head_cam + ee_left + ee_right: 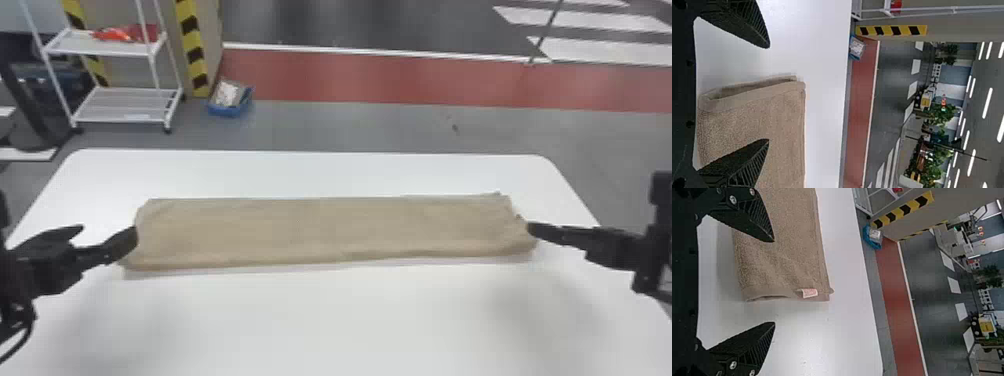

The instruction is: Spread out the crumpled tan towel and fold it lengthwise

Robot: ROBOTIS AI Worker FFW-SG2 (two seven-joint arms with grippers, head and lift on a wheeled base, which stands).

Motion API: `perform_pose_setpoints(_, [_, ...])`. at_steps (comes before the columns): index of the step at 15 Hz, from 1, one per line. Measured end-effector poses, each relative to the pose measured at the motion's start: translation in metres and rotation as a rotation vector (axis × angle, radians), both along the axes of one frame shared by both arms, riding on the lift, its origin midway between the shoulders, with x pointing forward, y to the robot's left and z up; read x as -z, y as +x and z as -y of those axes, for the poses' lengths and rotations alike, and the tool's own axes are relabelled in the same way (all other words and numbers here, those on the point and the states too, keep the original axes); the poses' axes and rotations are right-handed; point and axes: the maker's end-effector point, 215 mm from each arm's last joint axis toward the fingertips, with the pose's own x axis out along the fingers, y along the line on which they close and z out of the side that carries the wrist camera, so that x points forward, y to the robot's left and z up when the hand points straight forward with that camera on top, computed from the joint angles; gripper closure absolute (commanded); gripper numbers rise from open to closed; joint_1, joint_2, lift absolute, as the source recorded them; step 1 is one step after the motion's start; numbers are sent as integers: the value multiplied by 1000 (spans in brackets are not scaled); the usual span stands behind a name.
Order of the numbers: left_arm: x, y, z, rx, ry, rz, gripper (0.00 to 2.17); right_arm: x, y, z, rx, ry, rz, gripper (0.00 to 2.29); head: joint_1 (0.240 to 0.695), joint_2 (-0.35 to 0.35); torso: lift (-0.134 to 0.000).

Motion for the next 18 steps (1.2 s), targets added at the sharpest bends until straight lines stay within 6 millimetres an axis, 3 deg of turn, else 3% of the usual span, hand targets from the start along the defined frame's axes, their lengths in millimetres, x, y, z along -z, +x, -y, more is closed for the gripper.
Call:
perform_pose_setpoints(5, [5,21,14,11,-17,-79,83,-22,15,16,-83,23,38,117,695,-135,-124])
perform_pose_setpoints(10, [22,40,19,7,-2,-119,87,-21,34,38,-82,1,78,120,695,-159,-124])
perform_pose_setpoints(18, [40,52,11,-18,22,-159,87,-15,52,32,-117,-49,84,144,695,-142,-124])
